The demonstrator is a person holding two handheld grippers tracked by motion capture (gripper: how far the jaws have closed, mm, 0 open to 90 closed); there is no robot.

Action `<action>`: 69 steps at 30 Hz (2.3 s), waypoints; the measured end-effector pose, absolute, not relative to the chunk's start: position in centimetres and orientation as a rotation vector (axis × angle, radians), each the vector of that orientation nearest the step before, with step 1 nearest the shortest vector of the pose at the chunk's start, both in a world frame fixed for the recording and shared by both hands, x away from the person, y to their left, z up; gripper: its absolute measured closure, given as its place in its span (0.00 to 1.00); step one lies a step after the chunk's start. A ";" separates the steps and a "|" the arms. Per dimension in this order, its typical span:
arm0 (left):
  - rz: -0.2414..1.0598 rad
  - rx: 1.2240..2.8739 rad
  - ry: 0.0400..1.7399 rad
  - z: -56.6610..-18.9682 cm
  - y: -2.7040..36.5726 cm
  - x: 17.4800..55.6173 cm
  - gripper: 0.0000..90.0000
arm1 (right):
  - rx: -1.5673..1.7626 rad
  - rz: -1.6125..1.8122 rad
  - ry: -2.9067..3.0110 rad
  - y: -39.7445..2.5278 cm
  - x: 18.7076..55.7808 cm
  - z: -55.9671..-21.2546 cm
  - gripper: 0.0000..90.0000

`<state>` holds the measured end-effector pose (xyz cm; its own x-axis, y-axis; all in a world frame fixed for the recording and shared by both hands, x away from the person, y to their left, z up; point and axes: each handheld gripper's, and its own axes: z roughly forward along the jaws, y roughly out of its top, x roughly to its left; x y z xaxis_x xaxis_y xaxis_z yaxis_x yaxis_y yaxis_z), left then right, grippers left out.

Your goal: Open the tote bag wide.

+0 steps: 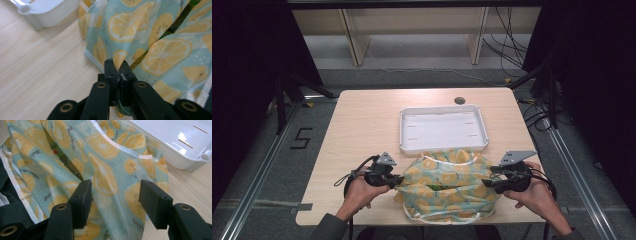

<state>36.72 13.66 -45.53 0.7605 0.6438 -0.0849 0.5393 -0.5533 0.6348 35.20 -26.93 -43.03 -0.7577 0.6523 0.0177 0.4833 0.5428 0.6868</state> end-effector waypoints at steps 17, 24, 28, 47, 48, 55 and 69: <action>0.276 2.258 0.952 -44.2 18.7 35.8 0.68 | 0.819 1.071 2.635 -22.3 35.3 -42.5 0.50; 0.296 2.130 0.830 -40.7 15.8 33.3 0.41 | 0.746 1.092 2.654 -20.0 36.2 -42.3 0.49; 0.202 2.147 0.737 -41.1 13.3 32.2 0.39 | 0.707 1.081 2.679 -18.3 37.0 -42.5 0.50; 0.160 2.414 0.430 -45.5 8.7 32.1 0.91 | 0.531 0.975 2.847 -14.6 39.4 -43.9 0.94; 0.163 2.417 0.419 -45.5 8.8 32.0 0.99 | 0.546 0.967 2.830 -14.7 40.2 -43.9 1.00; 0.115 2.436 0.411 -46.5 9.0 29.3 0.99 | 0.671 0.943 2.689 -15.4 43.1 -43.3 1.00; 0.065 2.510 0.372 -47.6 9.3 27.9 0.92 | 0.786 0.974 2.492 -16.9 47.5 -42.5 1.00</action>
<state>27.88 9.29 -47.62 0.9597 0.2785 -0.0369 0.2494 -0.7843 0.5680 47.54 -16.90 -42.52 -0.7844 0.6089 -0.1180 0.3677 0.6097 0.7022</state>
